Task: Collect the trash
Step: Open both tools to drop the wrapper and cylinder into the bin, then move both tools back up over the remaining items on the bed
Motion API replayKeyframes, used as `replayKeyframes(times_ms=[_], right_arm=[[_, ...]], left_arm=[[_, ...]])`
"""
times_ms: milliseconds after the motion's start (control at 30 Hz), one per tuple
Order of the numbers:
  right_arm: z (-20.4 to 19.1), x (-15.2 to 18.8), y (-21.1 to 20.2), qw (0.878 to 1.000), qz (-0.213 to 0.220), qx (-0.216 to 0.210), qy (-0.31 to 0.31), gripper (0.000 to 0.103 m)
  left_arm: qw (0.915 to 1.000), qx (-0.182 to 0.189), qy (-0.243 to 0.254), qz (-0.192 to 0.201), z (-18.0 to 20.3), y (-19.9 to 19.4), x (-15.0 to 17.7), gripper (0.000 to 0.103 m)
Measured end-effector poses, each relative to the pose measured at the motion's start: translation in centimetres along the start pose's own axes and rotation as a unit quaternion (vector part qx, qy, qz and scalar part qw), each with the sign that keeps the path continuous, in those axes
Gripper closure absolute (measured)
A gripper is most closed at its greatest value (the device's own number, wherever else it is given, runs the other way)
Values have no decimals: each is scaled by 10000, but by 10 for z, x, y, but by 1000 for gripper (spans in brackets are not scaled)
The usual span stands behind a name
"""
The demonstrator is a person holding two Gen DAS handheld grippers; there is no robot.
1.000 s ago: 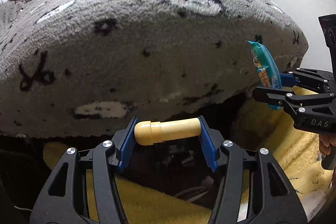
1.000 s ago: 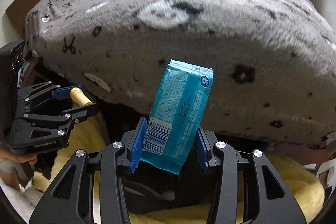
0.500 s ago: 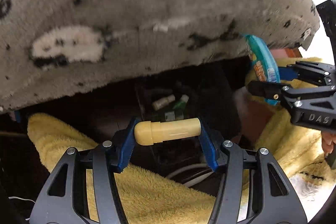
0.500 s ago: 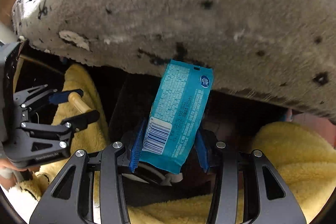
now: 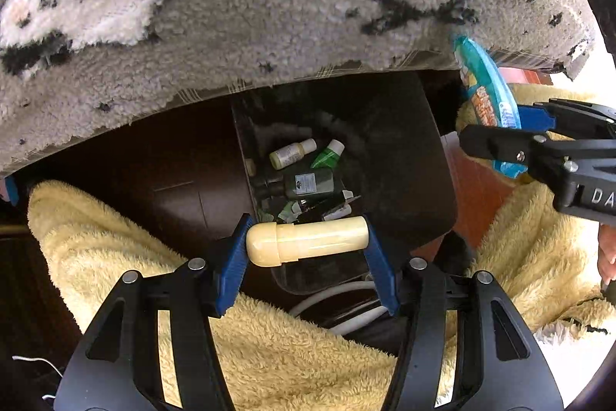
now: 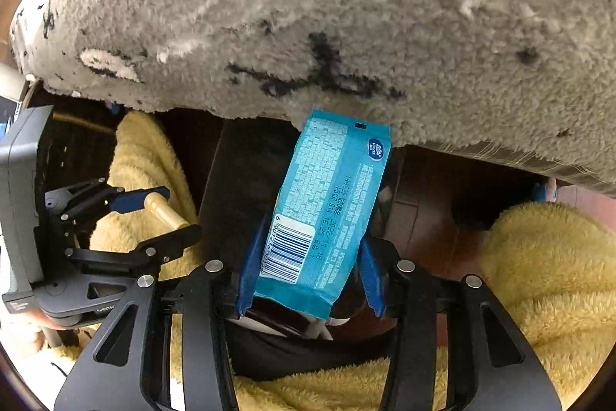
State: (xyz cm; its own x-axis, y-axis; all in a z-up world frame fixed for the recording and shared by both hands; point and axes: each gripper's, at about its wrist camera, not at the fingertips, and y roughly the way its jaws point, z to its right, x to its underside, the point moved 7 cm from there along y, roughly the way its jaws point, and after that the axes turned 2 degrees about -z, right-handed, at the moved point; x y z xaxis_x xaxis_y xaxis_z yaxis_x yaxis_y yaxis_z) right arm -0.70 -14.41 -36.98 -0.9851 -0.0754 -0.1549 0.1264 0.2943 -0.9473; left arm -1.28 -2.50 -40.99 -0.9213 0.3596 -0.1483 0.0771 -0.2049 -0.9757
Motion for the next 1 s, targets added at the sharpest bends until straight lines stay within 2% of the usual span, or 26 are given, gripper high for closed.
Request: replayKeyframes(times_ms=[200, 233, 367, 500, 567, 733, 1000], right_arm=[[0, -5, 3, 9999, 7, 84, -65, 54], [-1, -6, 5, 9999, 14, 98, -55, 53], [5, -8, 0, 9998, 112, 132, 66, 36], [13, -10, -6, 9993, 244, 179, 231, 32], [16, -11, -12, 9987, 349, 213, 298, 25], [21, -17, -41, 9961, 740, 336, 354, 13], [20, -38, -109, 9877, 1507, 386, 185, 12]], left_arm=[[10000, -61, -42, 27, -6, -4, -4, 49], [9999, -79, -54, 41, -6, -5, -4, 47], [9998, -123, -82, 145, -7, -19, -6, 32], [9995, -183, -82, 251, -8, -29, -9, 24], [9992, -220, -89, 329, -9, -36, -10, 19], [9970, -325, -118, 687, -9, -58, -20, 10], [9905, -319, -37, 1335, -8, -113, -37, 9]])
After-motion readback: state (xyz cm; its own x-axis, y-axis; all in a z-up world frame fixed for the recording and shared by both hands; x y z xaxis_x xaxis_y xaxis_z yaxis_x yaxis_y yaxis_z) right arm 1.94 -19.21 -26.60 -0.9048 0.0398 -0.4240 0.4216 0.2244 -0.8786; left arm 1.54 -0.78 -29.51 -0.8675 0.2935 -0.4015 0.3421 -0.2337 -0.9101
